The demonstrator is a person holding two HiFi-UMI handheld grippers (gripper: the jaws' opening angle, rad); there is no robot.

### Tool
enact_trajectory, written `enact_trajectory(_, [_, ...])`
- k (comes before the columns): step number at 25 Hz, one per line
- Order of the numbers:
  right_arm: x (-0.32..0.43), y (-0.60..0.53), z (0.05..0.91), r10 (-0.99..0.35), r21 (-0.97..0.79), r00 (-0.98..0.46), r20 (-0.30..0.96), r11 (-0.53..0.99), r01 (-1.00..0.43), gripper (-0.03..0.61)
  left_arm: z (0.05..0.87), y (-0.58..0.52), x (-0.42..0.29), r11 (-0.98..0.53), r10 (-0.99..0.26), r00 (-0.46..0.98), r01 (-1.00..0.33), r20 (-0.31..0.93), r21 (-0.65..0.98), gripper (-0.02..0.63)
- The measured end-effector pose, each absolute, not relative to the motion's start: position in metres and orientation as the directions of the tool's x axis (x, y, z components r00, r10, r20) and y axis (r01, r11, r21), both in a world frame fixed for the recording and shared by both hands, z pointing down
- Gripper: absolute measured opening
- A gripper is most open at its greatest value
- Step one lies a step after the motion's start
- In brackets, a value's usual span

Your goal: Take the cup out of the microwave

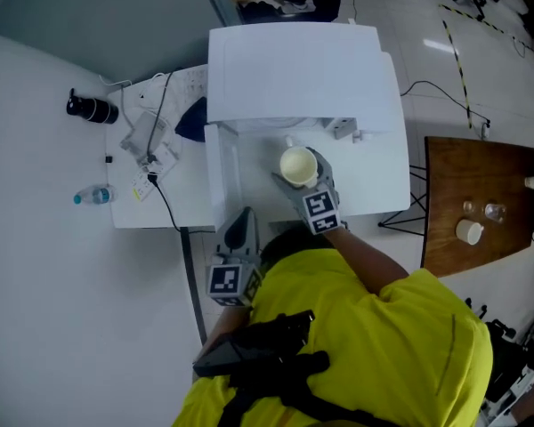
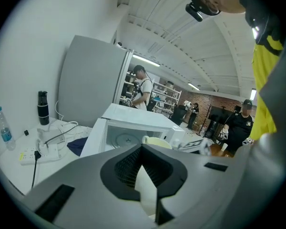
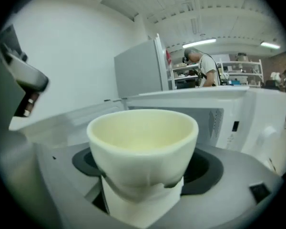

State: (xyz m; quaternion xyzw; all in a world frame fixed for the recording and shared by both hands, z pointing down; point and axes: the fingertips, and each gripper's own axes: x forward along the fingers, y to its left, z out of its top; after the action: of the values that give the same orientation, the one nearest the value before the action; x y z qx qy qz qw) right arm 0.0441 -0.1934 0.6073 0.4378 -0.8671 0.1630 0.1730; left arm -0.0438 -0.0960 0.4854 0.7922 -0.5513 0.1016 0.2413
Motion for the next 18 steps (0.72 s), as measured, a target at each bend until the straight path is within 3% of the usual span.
enact_trajectory(9, [-0.013,-0.121,0.459,-0.583,-0.234,-0.743,0.329,0.712,-0.662,0.465,0.445,-0.079,-0.115,-0.152,-0.918,0.228,-0.958,0.324,0.244,0.000])
enact_trajectory(18, [-0.206,-0.080,0.383,-0.492,-0.306,-0.850,0.191,0.793,-0.527,0.465,0.431,-0.040,-0.308,-0.009,-0.955,0.071,-0.977,0.288,0.211,0.000])
